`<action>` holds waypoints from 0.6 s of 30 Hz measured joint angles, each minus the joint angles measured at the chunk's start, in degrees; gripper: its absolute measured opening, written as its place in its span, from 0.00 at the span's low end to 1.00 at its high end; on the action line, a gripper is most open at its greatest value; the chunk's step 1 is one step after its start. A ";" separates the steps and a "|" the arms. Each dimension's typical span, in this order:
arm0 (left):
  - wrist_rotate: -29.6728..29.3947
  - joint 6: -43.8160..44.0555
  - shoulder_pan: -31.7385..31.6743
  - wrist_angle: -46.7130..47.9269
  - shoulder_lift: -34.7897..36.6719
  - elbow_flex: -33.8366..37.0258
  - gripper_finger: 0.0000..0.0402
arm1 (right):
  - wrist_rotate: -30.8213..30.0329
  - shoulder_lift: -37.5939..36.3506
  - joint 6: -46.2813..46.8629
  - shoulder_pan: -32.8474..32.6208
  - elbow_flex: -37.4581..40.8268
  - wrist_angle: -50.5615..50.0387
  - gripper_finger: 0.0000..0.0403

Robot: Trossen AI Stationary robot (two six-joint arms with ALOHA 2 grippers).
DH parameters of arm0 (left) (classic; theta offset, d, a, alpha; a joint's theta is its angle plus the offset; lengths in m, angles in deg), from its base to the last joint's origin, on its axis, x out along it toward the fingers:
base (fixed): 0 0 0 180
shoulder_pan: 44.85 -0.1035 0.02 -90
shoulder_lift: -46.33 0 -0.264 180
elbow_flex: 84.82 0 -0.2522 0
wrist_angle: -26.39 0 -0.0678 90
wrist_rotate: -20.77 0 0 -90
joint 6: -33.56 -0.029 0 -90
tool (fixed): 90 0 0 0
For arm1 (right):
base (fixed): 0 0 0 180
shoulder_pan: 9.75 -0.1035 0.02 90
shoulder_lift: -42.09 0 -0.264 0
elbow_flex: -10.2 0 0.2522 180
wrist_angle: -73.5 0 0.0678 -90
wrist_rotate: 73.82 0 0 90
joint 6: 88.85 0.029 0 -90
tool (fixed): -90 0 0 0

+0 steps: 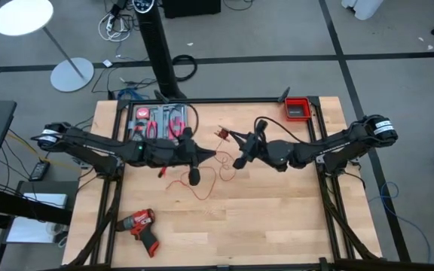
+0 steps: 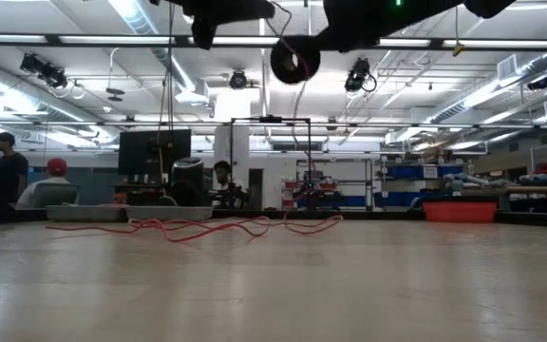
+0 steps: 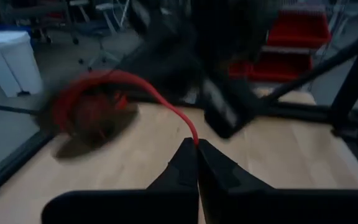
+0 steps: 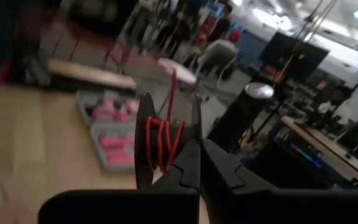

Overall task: Coil cords
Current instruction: Uncoil the red wire

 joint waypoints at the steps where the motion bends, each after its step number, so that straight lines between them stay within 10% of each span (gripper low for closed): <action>1: -0.09 -0.26 -0.01 0.60 1.07 0.00 0.00 | 0.01 0.00 0.50 0.00 0.00 -1.69 0.00; 11: -17.85 0.38 -0.26 25.50 8.76 -0.04 0.00 | -0.34 -1.72 2.89 -3.78 0.00 -9.12 0.00; 18: -14.71 5.96 -0.43 32.64 7.48 -0.03 0.00 | 2.18 -8.04 2.94 -4.90 0.00 -4.64 0.00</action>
